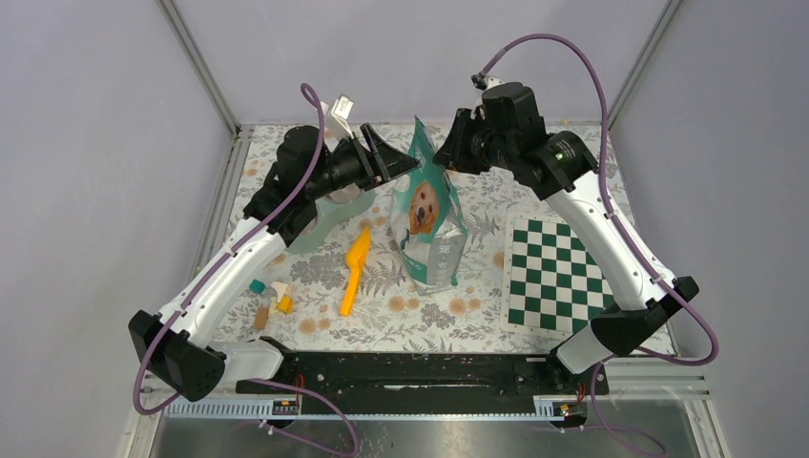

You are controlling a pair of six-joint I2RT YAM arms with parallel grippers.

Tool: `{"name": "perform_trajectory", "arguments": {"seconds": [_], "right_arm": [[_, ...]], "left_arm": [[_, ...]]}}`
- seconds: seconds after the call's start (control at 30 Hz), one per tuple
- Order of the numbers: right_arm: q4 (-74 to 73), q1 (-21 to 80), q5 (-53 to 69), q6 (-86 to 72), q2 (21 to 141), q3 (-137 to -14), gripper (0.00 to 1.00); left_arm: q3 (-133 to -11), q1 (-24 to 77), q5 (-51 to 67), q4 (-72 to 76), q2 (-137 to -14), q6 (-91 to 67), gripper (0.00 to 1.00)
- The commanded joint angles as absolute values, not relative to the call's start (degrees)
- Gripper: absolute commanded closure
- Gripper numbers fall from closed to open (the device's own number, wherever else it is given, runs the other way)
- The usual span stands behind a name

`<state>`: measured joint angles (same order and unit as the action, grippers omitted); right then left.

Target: Serve the pet food

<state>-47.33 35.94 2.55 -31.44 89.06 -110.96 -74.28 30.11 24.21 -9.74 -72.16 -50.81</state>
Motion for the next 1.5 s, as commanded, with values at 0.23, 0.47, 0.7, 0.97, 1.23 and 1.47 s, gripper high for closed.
{"name": "perform_trajectory", "arguments": {"seconds": [0.23, 0.47, 0.7, 0.97, 1.23, 1.47], "right_arm": [[-34.7, 33.7, 4.6, -36.7, 87.1, -107.4, 0.65], [-34.6, 33.0, 3.8, -37.4, 87.8, -106.5, 0.84], [-34.3, 33.0, 4.6, -36.7, 89.0, -105.8, 0.9], [-41.2, 32.9, 4.9, -31.6, 90.0, -108.6, 0.87], [-45.3, 32.9, 9.0, -28.5, 88.9, -111.4, 0.74], [-48.0, 33.0, 10.1, -28.2, 89.8, -114.7, 0.71]], "left_arm": [[-77.0, 30.3, 23.3, -7.9, -71.0, -49.2, 0.46], [-76.9, 30.3, 23.0, -8.3, -71.1, -49.0, 0.46], [-76.9, 30.4, 22.6, -8.9, -70.9, -48.5, 0.46], [-77.2, 30.3, 22.4, -9.4, -71.0, -48.0, 0.46], [-77.6, 30.3, 22.2, -9.5, -71.3, -48.0, 0.44], [-78.0, 30.3, 22.0, -9.5, -72.0, -48.3, 0.42]]}}
